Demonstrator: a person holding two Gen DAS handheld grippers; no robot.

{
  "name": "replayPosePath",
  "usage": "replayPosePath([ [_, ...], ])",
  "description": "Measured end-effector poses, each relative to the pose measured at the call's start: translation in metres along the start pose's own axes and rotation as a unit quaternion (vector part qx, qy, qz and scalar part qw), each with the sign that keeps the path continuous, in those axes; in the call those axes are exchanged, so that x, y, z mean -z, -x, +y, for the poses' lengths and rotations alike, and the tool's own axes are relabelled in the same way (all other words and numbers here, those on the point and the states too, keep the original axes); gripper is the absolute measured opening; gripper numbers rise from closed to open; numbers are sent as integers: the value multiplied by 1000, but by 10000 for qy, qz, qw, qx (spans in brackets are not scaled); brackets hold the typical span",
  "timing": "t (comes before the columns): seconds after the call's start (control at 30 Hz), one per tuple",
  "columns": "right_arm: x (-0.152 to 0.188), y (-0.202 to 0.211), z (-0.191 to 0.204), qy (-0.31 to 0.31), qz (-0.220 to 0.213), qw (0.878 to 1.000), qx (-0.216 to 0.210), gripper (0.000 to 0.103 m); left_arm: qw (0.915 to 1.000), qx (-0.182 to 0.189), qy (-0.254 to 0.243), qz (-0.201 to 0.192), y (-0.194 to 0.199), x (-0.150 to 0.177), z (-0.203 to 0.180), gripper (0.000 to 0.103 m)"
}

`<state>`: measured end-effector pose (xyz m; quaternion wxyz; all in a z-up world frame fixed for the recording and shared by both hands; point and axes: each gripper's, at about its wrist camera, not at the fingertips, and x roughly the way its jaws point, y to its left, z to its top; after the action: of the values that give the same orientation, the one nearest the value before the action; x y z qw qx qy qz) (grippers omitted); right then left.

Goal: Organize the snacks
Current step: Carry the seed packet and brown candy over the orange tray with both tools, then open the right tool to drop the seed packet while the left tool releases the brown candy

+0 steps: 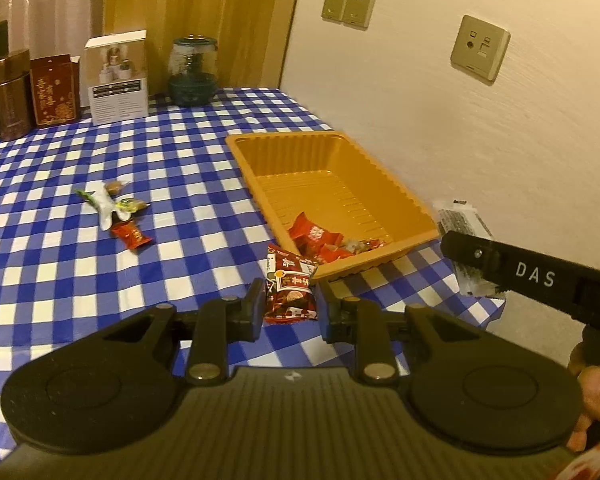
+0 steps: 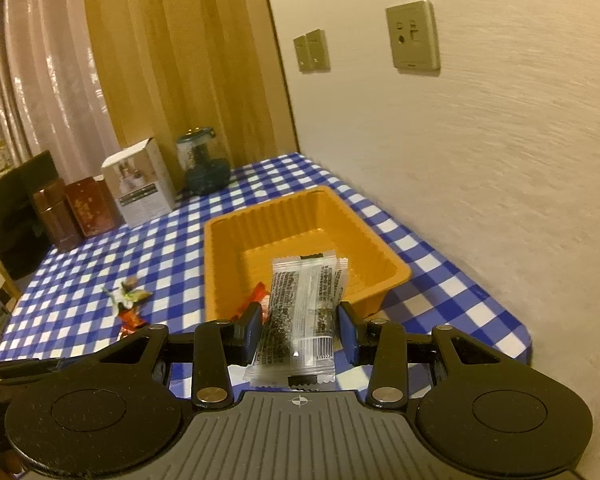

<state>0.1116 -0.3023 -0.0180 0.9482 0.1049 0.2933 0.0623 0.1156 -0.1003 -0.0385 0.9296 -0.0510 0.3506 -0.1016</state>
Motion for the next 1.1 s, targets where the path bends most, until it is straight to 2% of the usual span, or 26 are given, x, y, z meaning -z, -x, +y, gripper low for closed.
replayPosePath([
  [0.6,-30,-44,-23,60,25,10000,7,41,9994,327,-102,-7,-54,-33,-13,23],
  [0.87,-47,-83,-30,58,156,9998,-109,41,9987,482,-141,-34,-86,-53,-11,23],
  [1.1,-61,-117,-38,62,261,9995,-165,41,9986,438,-285,-56,-122,-74,-6,23],
])
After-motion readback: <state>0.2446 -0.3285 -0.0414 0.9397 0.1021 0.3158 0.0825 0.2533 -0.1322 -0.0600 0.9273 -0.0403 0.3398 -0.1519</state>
